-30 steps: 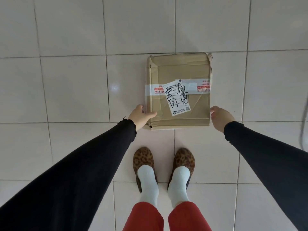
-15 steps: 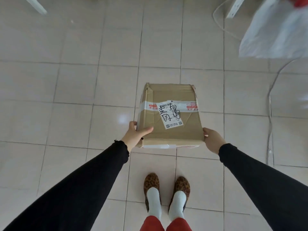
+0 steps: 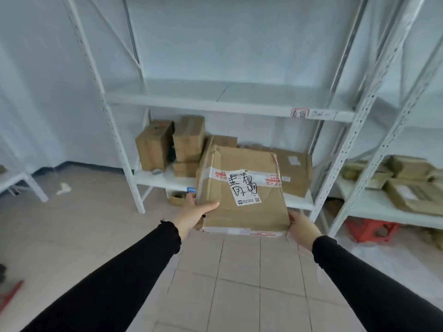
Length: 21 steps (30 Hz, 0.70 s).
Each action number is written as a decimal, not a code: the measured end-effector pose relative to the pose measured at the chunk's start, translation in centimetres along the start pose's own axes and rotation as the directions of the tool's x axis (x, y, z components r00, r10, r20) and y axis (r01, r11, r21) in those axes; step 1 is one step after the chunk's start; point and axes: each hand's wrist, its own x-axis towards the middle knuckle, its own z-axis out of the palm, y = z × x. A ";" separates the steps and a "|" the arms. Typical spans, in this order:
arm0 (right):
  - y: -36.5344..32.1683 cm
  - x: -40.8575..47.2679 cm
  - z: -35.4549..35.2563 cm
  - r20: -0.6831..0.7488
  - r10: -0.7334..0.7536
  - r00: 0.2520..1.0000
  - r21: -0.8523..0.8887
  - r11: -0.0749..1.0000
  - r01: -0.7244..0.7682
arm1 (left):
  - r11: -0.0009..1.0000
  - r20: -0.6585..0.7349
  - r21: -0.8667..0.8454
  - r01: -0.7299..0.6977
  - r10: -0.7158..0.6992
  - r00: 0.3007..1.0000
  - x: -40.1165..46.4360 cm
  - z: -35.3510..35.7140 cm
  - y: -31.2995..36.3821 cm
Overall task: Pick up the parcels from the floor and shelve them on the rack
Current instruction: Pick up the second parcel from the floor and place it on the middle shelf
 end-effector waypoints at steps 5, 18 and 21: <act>-6.4 3.6 -11.2 -0.162 -0.136 0.977 -0.065 0.990 0.127 | 0.983 -0.026 -0.065 -0.173 0.172 0.985 0.7 -1.5 12.4; -10.1 14.0 -26.7 -0.368 -0.253 0.895 -0.180 0.963 0.199 | 0.960 -0.039 -0.211 -0.184 0.180 0.983 11.1 1.6 26.3; -9.9 17.1 -27.4 -0.359 -0.277 0.892 -0.223 0.953 0.206 | 0.963 -0.041 -0.212 -0.165 0.160 0.986 14.7 1.6 26.8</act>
